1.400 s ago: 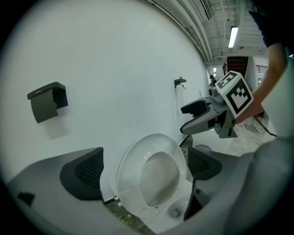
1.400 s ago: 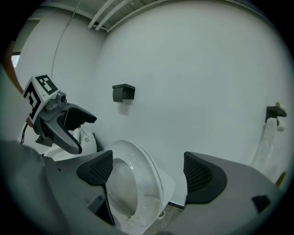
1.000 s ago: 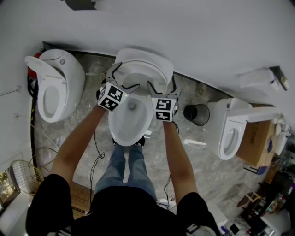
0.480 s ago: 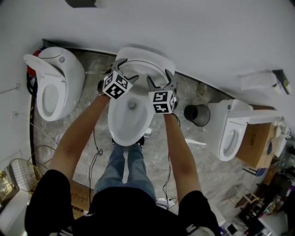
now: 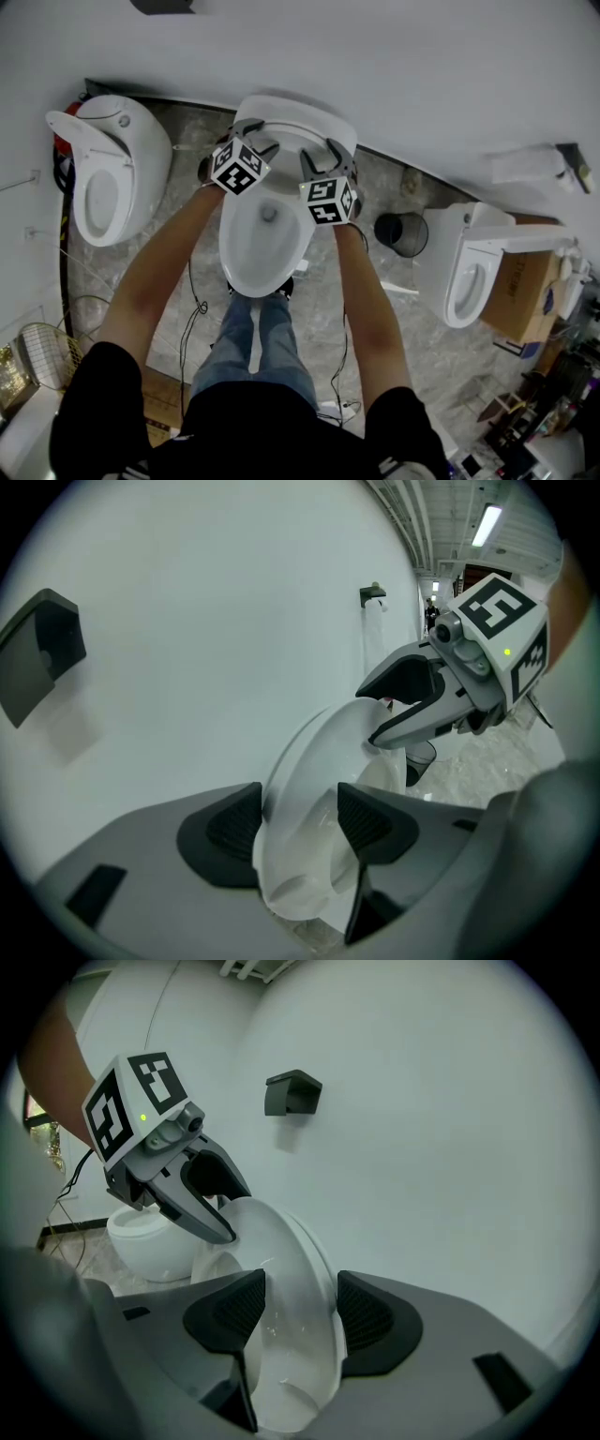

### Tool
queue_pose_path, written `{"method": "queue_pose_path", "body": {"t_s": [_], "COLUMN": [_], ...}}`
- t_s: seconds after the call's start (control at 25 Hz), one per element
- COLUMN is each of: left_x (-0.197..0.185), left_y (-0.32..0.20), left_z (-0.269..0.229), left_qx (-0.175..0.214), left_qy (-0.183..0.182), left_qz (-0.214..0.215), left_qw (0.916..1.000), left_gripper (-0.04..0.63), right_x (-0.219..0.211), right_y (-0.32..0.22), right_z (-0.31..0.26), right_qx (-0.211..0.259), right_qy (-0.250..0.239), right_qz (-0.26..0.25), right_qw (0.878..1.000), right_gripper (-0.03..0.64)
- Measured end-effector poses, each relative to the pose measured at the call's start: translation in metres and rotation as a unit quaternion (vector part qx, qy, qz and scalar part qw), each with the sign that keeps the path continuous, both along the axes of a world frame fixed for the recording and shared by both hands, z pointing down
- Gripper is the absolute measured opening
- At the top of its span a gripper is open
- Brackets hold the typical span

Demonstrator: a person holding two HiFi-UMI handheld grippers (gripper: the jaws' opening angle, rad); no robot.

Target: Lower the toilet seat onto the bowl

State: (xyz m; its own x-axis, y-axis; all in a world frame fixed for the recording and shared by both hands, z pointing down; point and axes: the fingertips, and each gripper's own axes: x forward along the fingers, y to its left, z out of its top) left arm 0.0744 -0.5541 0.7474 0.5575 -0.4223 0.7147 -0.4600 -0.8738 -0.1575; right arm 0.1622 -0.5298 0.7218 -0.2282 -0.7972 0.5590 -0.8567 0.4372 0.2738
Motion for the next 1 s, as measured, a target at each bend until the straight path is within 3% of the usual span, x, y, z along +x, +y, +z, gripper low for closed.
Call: {"method": "queue_pose_path", "body": {"t_s": [0.32, 1.0], "left_x": [-0.006, -0.015], "left_y": [-0.007, 0.031], "left_z": [-0.001, -0.008], "left_qx": [0.01, 0.039], "left_qy": [-0.006, -0.029], "left_qz": [-0.004, 0.027], "left_qw": [0.9999, 0.9984], "left_gripper": [0.178, 0.187], "right_x": [0.001, -0.006], "right_y": [-0.002, 0.033], "right_z": [0.001, -0.008], "right_qx": [-0.002, 0.0], "right_qy": [0.042, 0.052], "right_qz": [-0.013, -0.027], "right_qw": [0.999, 0.998], "right_gripper": [0.212, 0.184]}}
